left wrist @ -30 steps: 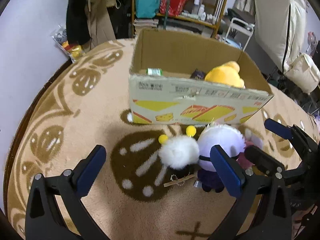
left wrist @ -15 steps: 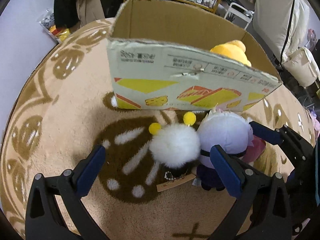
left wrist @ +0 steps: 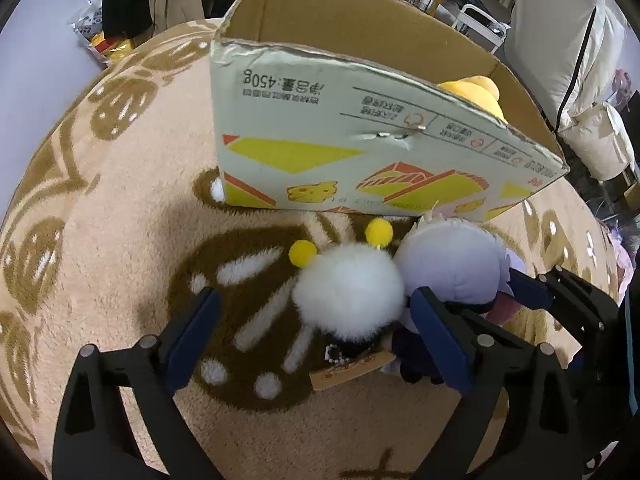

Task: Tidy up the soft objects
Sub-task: 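Lower both grippers toward the white-haired doll and pink bear, then grasp the white-haired doll with the right gripper while the left grasps the white fluffy plush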

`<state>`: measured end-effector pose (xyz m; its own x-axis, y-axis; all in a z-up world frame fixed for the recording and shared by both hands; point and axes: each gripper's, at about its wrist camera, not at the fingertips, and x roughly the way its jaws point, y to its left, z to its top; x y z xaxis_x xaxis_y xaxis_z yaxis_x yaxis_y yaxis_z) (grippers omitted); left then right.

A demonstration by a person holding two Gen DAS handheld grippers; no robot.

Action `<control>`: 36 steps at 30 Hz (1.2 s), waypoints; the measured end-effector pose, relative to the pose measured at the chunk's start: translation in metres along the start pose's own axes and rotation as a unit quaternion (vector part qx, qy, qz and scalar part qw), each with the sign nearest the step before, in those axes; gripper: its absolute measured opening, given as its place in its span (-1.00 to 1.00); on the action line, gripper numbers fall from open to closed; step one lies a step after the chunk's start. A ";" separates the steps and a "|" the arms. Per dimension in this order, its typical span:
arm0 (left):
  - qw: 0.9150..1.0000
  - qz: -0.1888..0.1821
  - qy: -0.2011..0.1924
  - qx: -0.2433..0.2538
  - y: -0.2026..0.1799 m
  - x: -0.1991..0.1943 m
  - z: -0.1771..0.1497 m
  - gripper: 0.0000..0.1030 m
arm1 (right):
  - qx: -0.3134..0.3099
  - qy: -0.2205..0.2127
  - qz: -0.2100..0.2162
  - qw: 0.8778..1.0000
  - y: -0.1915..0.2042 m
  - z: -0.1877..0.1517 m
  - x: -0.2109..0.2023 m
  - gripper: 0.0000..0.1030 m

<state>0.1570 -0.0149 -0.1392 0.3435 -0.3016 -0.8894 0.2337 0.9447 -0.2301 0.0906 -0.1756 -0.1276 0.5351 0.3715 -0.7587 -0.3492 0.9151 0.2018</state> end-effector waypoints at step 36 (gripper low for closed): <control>0.998 0.036 0.007 0.058 -0.037 0.030 -0.013 -0.43 | 0.029 -0.004 -0.015 0.999 0.005 -0.001 0.003 -0.15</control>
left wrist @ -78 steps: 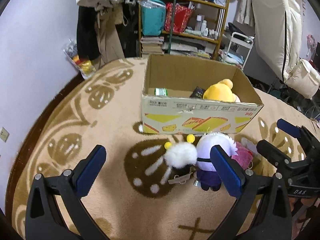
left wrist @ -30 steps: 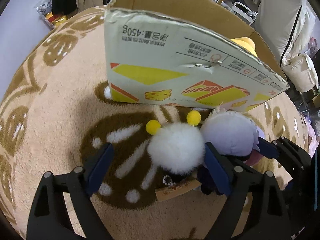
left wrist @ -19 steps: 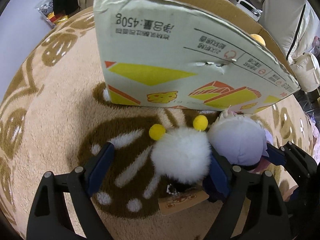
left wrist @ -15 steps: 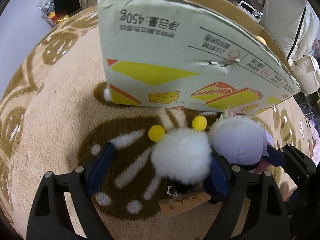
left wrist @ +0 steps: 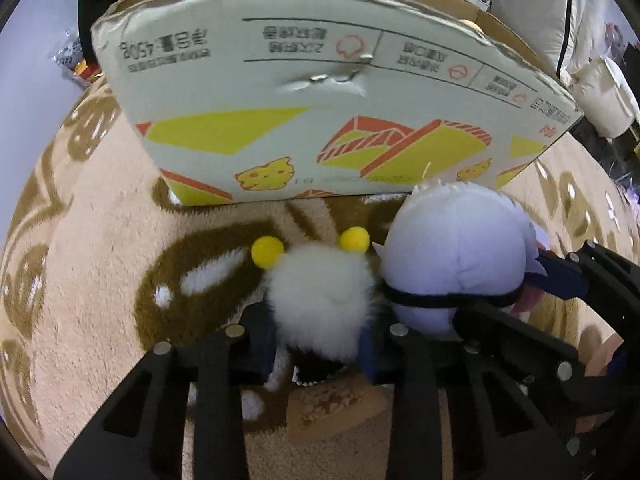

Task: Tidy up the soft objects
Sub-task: 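Grasp the white-haired doll with the right gripper while the left grasps the white fluffy plush, then lift both plushes over the box and open both grippers inside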

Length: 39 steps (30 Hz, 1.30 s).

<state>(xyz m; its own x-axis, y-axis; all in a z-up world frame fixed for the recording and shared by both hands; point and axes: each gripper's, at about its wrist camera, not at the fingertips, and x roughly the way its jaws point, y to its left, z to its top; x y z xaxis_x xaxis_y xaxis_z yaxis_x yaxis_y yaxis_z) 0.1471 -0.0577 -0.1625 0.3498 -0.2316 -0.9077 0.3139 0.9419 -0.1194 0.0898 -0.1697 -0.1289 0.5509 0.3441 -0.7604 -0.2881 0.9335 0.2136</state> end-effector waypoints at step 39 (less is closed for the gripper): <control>0.941 0.075 -0.331 0.001 -0.002 -0.219 0.027 -0.53 | 0.052 -0.221 -0.093 0.969 -0.050 0.061 -0.158 -0.13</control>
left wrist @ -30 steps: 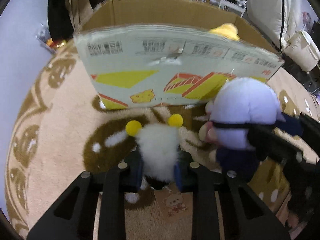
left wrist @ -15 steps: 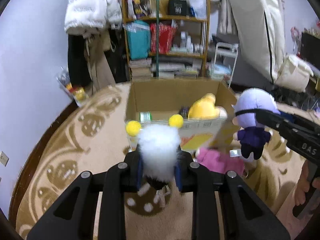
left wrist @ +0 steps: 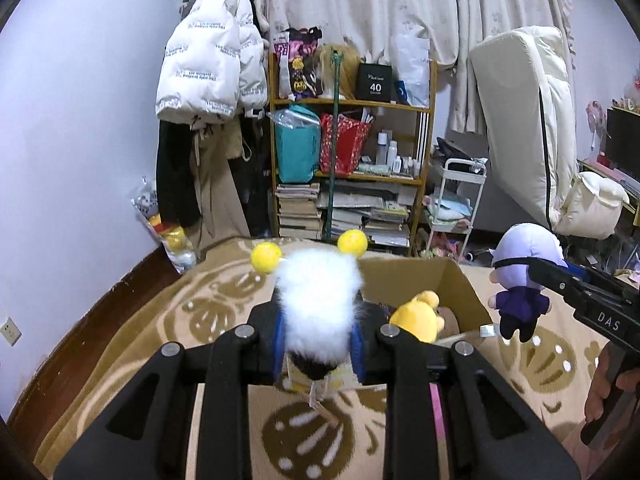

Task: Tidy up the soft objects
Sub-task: 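Lift both plushes over the box and open both grippers inside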

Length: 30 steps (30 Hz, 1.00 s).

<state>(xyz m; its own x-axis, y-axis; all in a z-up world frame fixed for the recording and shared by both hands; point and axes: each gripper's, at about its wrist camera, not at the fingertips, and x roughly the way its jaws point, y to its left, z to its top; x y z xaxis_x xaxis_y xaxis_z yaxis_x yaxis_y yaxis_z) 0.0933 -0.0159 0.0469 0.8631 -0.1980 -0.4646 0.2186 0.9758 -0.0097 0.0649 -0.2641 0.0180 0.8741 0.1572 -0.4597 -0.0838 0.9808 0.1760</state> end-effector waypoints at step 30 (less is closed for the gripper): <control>0.997 -0.013 0.074 0.023 -0.028 0.102 -0.026 -0.44 | 0.028 0.059 0.036 0.997 -0.002 -0.008 0.089 -0.03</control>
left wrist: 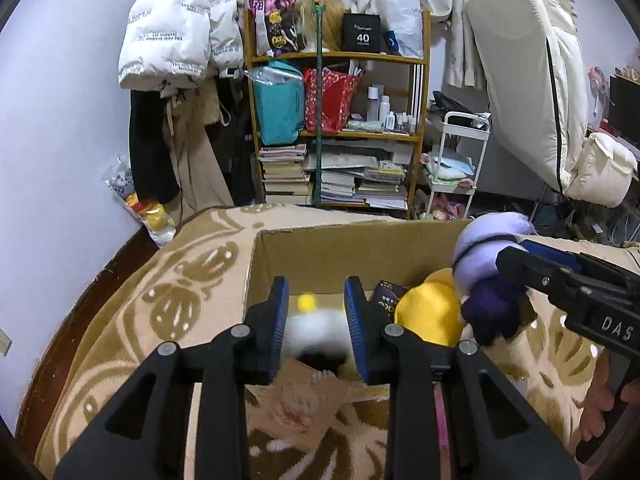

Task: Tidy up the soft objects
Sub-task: 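Lift both plushes over the box and open both grippers inside, then move both tools back down toward the pink bear and clear bag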

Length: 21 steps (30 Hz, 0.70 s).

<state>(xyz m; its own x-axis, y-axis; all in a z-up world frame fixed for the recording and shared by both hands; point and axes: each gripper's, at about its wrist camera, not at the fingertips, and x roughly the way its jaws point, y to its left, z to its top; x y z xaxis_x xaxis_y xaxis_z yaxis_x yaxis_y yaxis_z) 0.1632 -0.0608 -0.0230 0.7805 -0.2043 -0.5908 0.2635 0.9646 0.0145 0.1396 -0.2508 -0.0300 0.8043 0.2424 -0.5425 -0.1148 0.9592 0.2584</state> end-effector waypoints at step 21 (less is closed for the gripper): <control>0.998 0.004 0.014 -0.063 0.013 -0.046 -0.005 0.92 | -0.006 0.025 -0.002 1.000 -0.011 -0.013 -0.042 1.00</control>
<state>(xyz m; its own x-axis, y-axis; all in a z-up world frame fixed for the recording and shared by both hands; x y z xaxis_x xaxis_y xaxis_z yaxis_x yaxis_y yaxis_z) 0.1280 -0.0376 0.0007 0.7662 -0.1938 -0.6127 0.1823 0.9798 -0.0819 0.0995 -0.2692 -0.0204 0.7744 0.2451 -0.5834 -0.1191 0.9619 0.2461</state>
